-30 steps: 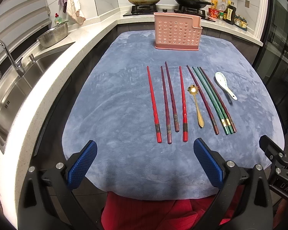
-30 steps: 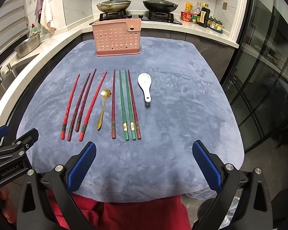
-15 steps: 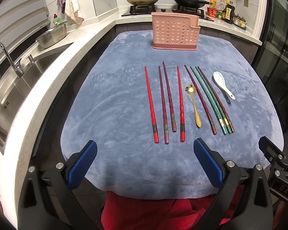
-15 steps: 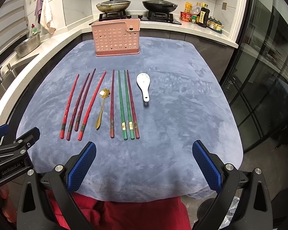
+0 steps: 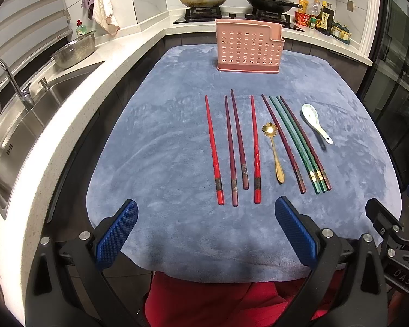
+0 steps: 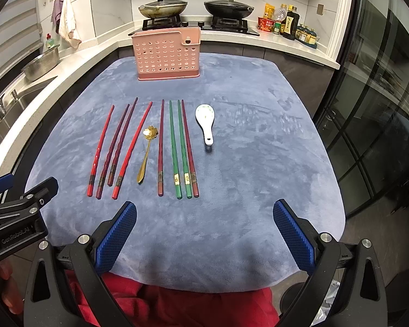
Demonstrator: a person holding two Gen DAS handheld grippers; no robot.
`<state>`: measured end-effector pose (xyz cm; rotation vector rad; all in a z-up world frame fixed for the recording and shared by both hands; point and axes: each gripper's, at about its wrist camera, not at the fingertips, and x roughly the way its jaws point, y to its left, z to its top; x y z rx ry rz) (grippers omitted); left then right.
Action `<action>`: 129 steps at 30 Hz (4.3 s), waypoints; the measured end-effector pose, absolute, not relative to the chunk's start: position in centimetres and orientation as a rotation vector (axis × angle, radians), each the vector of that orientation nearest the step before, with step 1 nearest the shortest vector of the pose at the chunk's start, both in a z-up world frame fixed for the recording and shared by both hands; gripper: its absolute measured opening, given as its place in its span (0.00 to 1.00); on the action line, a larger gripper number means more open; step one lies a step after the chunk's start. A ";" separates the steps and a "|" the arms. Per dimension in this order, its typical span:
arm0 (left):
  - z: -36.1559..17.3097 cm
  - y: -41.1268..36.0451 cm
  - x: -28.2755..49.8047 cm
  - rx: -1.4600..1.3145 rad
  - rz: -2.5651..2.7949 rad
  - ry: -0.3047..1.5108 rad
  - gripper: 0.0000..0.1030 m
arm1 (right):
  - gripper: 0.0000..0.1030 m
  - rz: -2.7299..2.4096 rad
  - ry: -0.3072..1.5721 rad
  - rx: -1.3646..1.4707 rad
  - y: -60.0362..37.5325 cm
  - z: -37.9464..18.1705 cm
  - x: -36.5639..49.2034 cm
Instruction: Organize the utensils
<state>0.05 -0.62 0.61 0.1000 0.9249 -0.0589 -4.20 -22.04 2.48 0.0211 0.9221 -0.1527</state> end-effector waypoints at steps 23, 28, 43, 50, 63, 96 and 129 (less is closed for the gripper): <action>-0.1 0.6 1.9 0.048 -0.035 0.975 0.93 | 0.93 -0.148 0.945 0.080 -23.4 2.0 -2.8; -1.6 1.3 3.6 0.033 -0.011 1.008 0.93 | 0.93 -0.148 0.956 0.080 -23.7 1.1 -1.2; -8.1 1.0 8.5 0.036 -0.041 1.159 0.61 | 0.92 -0.156 1.004 0.099 -24.5 -1.6 4.1; -9.1 0.9 8.6 0.009 -0.083 1.175 0.40 | 0.84 -0.144 1.026 0.088 -24.5 -2.5 5.9; -9.1 0.5 9.6 0.000 -0.118 1.174 0.08 | 0.47 -0.127 1.039 0.177 -26.6 -3.8 10.5; -9.3 0.5 9.7 -0.008 -0.123 1.145 0.08 | 0.10 -0.049 1.065 0.317 -28.1 -7.5 11.3; 12.2 2.7 19.2 -0.052 -0.120 0.734 0.06 | 0.05 -0.018 0.798 0.239 -28.9 9.1 17.0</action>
